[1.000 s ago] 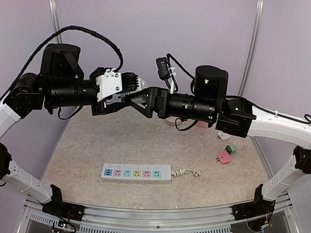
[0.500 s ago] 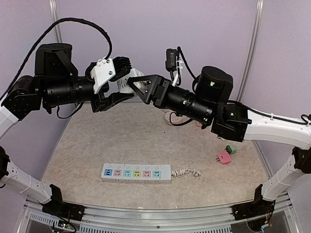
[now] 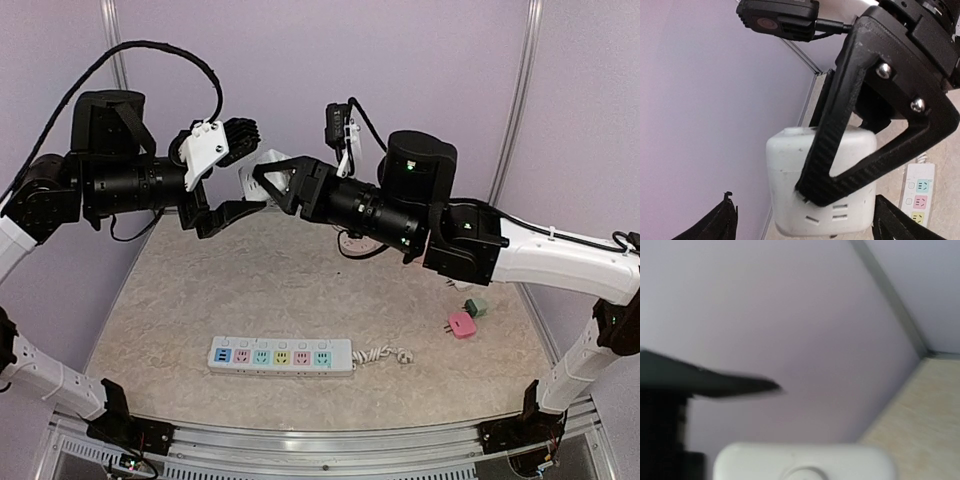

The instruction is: Insert the plug

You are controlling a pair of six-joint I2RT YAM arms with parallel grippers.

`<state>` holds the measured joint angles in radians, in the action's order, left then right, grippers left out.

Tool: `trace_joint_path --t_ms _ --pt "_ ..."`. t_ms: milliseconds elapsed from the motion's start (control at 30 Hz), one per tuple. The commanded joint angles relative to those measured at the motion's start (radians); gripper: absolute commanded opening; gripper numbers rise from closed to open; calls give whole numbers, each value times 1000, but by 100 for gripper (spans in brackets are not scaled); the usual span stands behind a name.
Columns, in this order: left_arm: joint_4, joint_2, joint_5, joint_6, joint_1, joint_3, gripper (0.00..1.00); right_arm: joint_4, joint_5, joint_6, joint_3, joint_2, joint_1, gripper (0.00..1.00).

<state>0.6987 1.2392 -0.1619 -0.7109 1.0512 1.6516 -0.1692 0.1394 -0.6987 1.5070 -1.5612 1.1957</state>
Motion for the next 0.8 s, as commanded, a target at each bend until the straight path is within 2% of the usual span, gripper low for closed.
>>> trace_joint_path --t_ms 0,133,267,367,433,567,767 --pt "159 -94 57 -12 -156 31 93 284 207 14 10 14 6 0" --pt "239 -177 26 21 -394 -38 96 454 326 -64 -13 0 7 0" --pt "309 -250 -34 49 -620 -225 97 604 418 -152 -12 -57 26 0" --pt "346 -261 -9 82 -809 -377 99 703 478 -217 12 -118 58 0" --pt "331 -262 14 94 -887 -478 99 743 505 -255 24 -167 80 0" --pt "230 -284 61 135 -932 -670 99 804 533 -351 41 -269 121 0" --pt "122 -310 151 215 -933 -818 99 864 544 -442 69 -369 161 0"
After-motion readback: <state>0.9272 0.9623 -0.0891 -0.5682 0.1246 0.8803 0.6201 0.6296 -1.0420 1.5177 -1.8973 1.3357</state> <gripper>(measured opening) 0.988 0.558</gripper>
